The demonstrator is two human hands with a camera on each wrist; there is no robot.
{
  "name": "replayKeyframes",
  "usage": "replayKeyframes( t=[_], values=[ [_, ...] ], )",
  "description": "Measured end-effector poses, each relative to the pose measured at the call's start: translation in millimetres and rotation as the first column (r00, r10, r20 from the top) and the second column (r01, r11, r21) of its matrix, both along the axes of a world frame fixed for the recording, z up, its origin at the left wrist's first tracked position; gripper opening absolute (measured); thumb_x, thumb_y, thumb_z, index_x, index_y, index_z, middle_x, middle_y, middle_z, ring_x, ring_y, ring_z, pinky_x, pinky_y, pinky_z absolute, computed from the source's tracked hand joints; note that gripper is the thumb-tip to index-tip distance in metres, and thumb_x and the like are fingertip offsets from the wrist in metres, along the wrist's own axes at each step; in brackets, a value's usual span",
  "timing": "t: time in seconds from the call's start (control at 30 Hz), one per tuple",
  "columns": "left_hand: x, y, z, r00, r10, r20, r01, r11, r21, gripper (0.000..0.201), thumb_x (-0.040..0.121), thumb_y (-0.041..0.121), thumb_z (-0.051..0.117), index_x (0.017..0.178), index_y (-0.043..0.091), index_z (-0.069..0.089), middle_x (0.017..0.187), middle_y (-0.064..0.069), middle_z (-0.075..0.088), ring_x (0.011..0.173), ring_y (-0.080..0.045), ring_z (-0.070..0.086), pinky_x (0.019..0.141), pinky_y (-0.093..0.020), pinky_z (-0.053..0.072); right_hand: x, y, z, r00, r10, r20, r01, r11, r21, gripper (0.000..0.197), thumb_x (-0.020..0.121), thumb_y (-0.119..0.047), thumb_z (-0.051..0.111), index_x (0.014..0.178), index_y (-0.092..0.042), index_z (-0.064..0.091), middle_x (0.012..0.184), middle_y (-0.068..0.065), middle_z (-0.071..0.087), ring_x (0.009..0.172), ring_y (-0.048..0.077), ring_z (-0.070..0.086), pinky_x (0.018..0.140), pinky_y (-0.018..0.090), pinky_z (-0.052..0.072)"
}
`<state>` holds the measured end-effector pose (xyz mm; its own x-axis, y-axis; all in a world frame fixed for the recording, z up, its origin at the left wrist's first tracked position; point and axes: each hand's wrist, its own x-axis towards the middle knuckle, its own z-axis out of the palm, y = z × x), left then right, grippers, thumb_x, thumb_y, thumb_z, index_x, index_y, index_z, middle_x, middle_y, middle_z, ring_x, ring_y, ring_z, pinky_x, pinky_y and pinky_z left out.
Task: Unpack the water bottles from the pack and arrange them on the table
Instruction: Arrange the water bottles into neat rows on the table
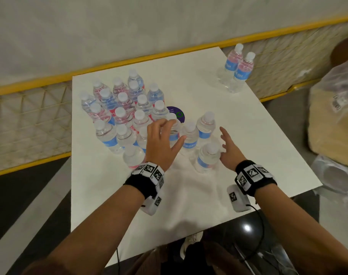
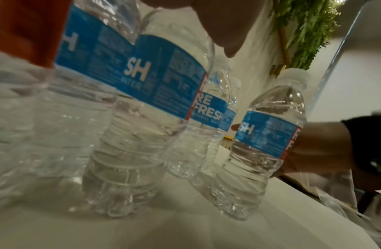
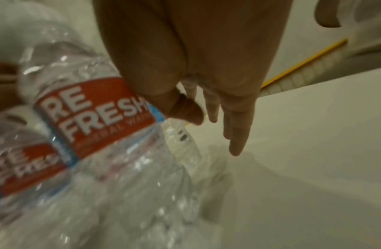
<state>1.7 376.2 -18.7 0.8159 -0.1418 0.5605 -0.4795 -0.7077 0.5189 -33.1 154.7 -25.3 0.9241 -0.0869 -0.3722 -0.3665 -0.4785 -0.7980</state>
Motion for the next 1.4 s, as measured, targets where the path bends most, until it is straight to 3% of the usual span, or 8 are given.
replayKeyframes(
  t=[0.3, 0.47, 0.6, 0.73, 0.93, 1.13, 1.27, 1.4],
  values=[
    [-32.3, 26.0, -1.7, 0.991, 0.034, 0.133, -0.055, 0.986, 0.157, 0.061, 0.075, 0.047, 0.070, 0.121, 0.017, 0.043, 0.122, -0.006, 0.036, 0.114, -0.028, 0.039, 0.100, -0.047, 0.036, -6.9, 4.6, -5.0, 0.968, 0.219, -0.121, -0.206, 0.972, 0.109, 0.145, 0.062, -0.003, 0.085, 0.140, -0.031, -0.034, 0.157, -0.004, -0.018, 0.145, 0.017, 0.015, 0.107, 0.036, 0.033],
    [-52.1, 68.3, -14.4, 0.980, 0.186, 0.072, -0.186, 0.983, -0.003, 0.097, 0.060, 0.056, 0.080, 0.131, 0.018, 0.026, 0.139, -0.009, 0.023, 0.137, -0.036, 0.024, 0.108, -0.064, 0.024, 5.4, 17.1, -4.4, 0.952, 0.303, -0.052, -0.293, 0.945, 0.146, 0.149, 0.059, 0.001, 0.086, 0.137, -0.027, -0.039, 0.152, -0.016, 0.004, 0.135, 0.001, 0.022, 0.101, 0.018, 0.030],
    [-53.8, 89.6, -24.3, 0.916, 0.271, -0.294, -0.314, 0.943, -0.108, 0.127, 0.049, 0.051, 0.088, 0.144, 0.019, 0.010, 0.153, -0.009, 0.004, 0.146, -0.025, 0.007, 0.118, -0.048, 0.017, 10.4, 31.9, -7.0, 0.951, 0.302, -0.062, -0.292, 0.947, 0.132, 0.155, 0.054, -0.010, 0.091, 0.136, -0.029, -0.039, 0.154, -0.004, 0.017, 0.139, 0.011, 0.026, 0.115, 0.039, 0.024],
    [-45.1, 99.0, -52.6, 0.803, 0.234, -0.549, -0.403, 0.891, -0.209, 0.148, 0.043, 0.051, 0.090, 0.148, 0.023, -0.009, 0.158, -0.001, -0.007, 0.147, -0.012, 0.001, 0.120, -0.037, 0.011, 9.3, 45.0, -10.5, 0.934, 0.348, -0.080, -0.334, 0.931, 0.144, 0.146, 0.060, -0.001, 0.086, 0.141, -0.026, -0.032, 0.140, -0.012, 0.021, 0.133, 0.009, 0.030, 0.103, 0.026, 0.030],
    [-34.1, 105.0, -73.6, 0.745, 0.116, -0.657, -0.375, 0.887, -0.268, 0.148, 0.033, 0.059, 0.089, 0.140, 0.045, -0.013, 0.158, 0.003, -0.002, 0.148, -0.020, 0.008, 0.117, -0.049, 0.022, 18.2, 41.0, -2.7, 0.941, 0.298, -0.160, -0.269, 0.947, 0.176, 0.143, 0.066, 0.006, 0.080, 0.138, -0.036, -0.036, 0.157, -0.002, -0.014, 0.138, 0.027, 0.033, 0.092, 0.030, 0.043],
    [-14.2, 121.9, -85.1, 0.702, 0.050, -0.711, -0.345, 0.896, -0.279, 0.160, 0.024, 0.067, 0.086, 0.129, 0.057, -0.034, 0.159, 0.002, -0.005, 0.147, -0.016, 0.014, 0.116, -0.049, 0.025, 28.8, 57.7, -5.5, 0.888, 0.438, -0.140, -0.423, 0.898, 0.126, 0.149, 0.058, 0.004, 0.086, 0.139, -0.025, -0.036, 0.154, -0.011, 0.005, 0.140, 0.013, 0.023, 0.105, 0.027, 0.036],
    [-4.2, 134.7, -93.3, 0.678, 0.013, -0.735, -0.319, 0.906, -0.279, 0.163, 0.023, 0.067, 0.087, 0.127, 0.056, -0.038, 0.158, -0.005, 0.014, 0.142, -0.014, 0.029, 0.113, -0.046, 0.031, 22.0, 70.4, -14.8, 0.915, 0.383, -0.129, -0.354, 0.913, 0.201, 0.141, 0.064, 0.005, 0.082, 0.140, -0.027, -0.032, 0.148, -0.012, 0.016, 0.128, 0.007, 0.031, 0.072, 0.000, 0.045],
    [4.8, 143.7, -93.3, 0.692, -0.052, -0.720, -0.251, 0.918, -0.307, 0.162, 0.036, 0.055, 0.090, 0.135, 0.042, -0.037, 0.150, -0.001, 0.036, 0.138, -0.008, 0.036, 0.111, -0.024, 0.016, 17.5, 81.9, -21.1, 0.941, 0.318, -0.115, -0.280, 0.923, 0.265, 0.141, 0.062, 0.005, 0.083, 0.140, -0.035, -0.027, 0.151, -0.008, 0.022, 0.127, 0.017, 0.043, 0.069, 0.006, 0.051]
  ],
)
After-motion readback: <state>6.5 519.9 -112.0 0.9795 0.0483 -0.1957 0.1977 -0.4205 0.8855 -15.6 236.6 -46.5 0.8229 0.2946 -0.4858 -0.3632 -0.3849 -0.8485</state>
